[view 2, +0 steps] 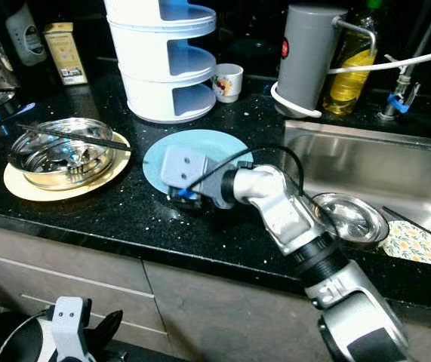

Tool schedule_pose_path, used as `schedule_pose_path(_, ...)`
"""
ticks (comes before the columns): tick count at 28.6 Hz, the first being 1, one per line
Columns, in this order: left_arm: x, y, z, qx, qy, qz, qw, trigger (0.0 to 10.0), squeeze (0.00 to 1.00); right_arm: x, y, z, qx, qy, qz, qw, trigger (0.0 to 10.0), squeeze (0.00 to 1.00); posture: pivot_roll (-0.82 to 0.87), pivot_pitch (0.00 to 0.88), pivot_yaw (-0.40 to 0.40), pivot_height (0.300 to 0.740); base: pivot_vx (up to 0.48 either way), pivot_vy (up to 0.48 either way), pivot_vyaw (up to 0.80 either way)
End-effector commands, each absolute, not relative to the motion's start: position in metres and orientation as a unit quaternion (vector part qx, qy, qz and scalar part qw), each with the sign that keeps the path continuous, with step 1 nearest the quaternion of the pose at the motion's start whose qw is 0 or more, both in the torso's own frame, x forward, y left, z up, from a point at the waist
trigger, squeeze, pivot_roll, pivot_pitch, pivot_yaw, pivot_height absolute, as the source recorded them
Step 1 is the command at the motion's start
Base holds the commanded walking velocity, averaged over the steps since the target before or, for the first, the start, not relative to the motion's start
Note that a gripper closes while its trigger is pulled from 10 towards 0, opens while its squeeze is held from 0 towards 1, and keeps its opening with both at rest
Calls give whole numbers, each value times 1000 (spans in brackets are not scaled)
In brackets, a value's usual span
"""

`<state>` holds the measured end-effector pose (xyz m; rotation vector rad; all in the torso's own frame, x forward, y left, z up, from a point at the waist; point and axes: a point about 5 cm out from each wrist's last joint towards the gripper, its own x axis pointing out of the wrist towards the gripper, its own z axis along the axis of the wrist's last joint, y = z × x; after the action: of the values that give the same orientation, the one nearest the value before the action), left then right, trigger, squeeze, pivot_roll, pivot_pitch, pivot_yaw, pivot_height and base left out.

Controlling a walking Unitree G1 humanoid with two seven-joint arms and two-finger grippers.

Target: Kitchen organization

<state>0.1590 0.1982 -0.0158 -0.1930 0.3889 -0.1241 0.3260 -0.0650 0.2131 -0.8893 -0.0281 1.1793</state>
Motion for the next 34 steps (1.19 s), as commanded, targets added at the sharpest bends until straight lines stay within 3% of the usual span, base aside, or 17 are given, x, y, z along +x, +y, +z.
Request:
schedule_pose_path(1,156,200,-19,-98,197,-62,973,10000,0,322,-65,211,-423,-10,546,723,10000,0,107,0,-63,740,0,0,0)
schedule_pose_path(12,155,201,-22,-99,200,-61,973,10000,0,323,-67,200,-463,18,515,721,10000,0,105,0,-66,740,0,0,0)
schedule_pose_path(17,154,201,-23,-100,198,-57,973,10000,0,335,-70,188,-499,62,438,745,10000,0,105,0,-70,740,0,0,0)
schedule_pose_path(20,154,201,-24,-99,198,-58,973,10000,0,338,-73,184,-523,75,411,743,10000,0,103,0,-70,740,0,0,0)
schedule_pose_path(21,154,201,-24,-100,198,-58,973,10000,0,338,-76,179,-528,89,408,739,2667,0,105,0,-74,740,0,0,0)
schedule_pose_path(22,154,201,-24,-100,197,-58,974,10000,0,338,-78,176,-530,98,408,737,0,0,105,0,-75,740,0,0,0)
schedule_pose_path(26,154,200,-23,-99,195,-56,974,10000,0,333,-88,165,-546,129,411,719,0,0,105,0,-76,740,0,0,0)
schedule_pose_path(34,155,199,-22,-97,190,-58,975,10000,0,341,-91,176,-527,104,368,759,0,0,99,0,-76,740,0,0,0)
